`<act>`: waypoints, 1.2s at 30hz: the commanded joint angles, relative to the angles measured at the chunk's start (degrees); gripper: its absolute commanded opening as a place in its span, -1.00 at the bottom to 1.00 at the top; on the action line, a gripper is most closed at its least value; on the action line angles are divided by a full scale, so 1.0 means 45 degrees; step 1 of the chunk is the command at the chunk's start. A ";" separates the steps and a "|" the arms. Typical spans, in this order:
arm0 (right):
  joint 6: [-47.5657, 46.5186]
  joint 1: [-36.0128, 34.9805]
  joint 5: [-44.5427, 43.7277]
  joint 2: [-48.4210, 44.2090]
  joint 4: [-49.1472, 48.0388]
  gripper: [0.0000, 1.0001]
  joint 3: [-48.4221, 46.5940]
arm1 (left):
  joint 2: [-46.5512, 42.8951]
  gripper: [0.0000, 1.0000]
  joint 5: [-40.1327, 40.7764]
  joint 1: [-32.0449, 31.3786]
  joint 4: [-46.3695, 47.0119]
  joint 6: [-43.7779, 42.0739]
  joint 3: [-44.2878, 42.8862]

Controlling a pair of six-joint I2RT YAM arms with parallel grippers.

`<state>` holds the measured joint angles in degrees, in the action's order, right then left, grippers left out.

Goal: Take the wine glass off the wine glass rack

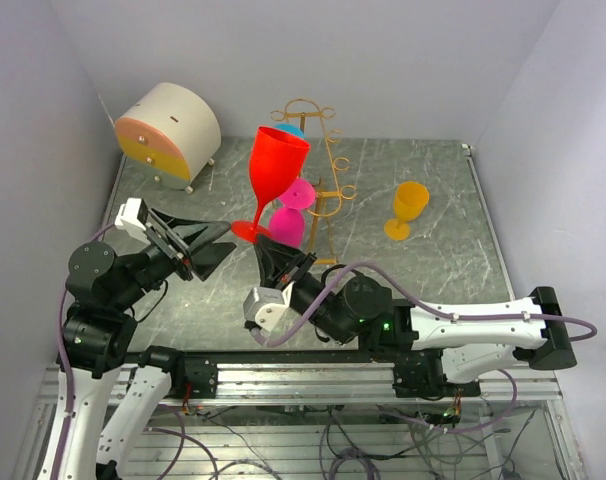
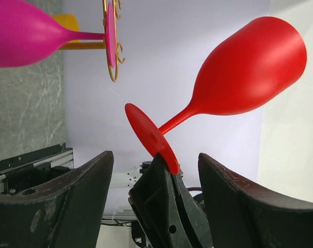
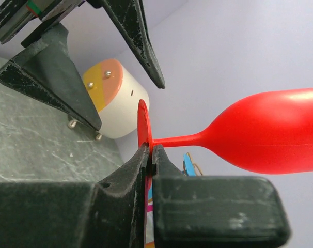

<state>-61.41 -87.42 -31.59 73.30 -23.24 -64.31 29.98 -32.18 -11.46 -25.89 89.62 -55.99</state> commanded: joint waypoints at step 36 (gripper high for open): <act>0.1232 -0.1619 -0.3031 -0.2148 0.0121 -0.37 0.1982 | -0.0093 -0.86 -0.0942 0.0009 0.2644 -0.0670 0.2003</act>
<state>-64.62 -93.06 -36.60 69.63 -26.74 -54.74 30.15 -37.32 -11.66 -17.15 89.71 -47.11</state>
